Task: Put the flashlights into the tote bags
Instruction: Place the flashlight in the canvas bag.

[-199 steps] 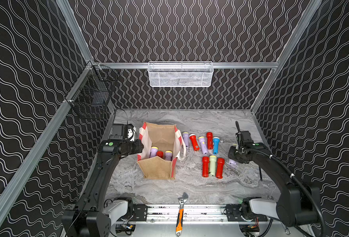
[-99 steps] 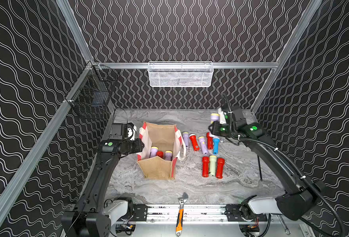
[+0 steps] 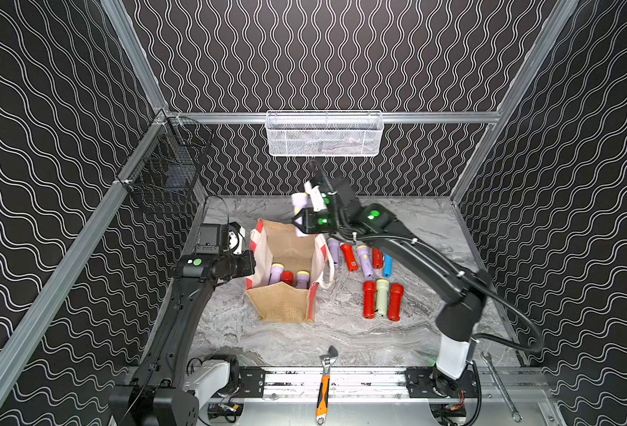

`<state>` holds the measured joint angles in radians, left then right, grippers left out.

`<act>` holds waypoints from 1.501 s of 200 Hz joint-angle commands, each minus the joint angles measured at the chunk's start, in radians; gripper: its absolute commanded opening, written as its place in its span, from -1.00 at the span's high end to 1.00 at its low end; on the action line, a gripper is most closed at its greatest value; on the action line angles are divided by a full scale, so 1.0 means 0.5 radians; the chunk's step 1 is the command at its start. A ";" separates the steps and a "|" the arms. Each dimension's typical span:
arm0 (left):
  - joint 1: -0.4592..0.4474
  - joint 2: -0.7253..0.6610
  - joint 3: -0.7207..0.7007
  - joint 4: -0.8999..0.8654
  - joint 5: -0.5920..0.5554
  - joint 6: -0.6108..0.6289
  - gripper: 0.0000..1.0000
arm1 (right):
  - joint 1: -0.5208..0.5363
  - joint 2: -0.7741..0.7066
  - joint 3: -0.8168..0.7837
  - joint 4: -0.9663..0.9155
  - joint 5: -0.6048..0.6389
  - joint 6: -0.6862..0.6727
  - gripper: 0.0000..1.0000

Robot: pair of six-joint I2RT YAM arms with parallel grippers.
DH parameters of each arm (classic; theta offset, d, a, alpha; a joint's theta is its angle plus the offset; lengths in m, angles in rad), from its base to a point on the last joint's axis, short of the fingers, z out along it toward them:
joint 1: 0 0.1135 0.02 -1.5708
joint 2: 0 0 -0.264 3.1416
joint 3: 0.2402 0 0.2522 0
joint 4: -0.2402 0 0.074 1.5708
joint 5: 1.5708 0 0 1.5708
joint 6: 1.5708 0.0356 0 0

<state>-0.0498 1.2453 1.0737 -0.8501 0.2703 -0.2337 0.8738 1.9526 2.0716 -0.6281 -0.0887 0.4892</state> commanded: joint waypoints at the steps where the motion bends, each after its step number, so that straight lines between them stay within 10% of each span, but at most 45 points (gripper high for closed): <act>1: 0.001 -0.006 0.011 0.050 0.004 -0.008 0.81 | 0.072 0.196 0.165 -0.011 -0.133 0.048 0.65; 300: 0.001 -0.032 -0.049 0.111 0.058 -0.016 0.82 | 0.123 0.513 -0.695 0.014 -0.695 0.099 0.52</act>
<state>-0.0498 1.2316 1.0523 -0.8276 0.2958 -0.2367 0.9405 2.1845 1.7264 -0.6037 -0.4145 0.5240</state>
